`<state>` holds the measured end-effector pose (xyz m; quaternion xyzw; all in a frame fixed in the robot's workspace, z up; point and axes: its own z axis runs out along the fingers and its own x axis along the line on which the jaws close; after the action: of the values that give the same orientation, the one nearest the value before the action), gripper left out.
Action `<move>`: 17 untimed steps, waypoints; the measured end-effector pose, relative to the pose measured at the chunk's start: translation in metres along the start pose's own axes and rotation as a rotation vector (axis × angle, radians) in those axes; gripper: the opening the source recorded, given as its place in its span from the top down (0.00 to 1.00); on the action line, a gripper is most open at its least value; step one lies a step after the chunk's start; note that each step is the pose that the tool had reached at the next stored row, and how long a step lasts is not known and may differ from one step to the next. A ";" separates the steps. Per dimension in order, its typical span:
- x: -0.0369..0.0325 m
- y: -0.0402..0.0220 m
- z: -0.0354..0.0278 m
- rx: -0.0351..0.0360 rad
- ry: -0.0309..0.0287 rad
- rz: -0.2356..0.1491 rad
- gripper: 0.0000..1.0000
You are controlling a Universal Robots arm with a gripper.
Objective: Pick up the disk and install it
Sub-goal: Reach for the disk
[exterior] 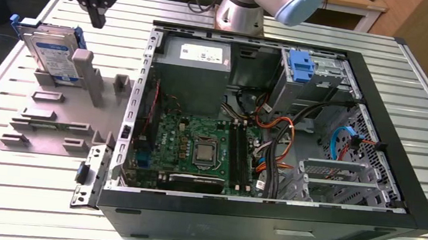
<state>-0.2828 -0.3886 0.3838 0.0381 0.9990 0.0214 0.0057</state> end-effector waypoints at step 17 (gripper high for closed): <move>0.0215 -0.0017 0.0011 0.0000 0.0000 0.000 0.89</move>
<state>-0.3044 -0.3886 0.3825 0.0381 0.9990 0.0214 0.0057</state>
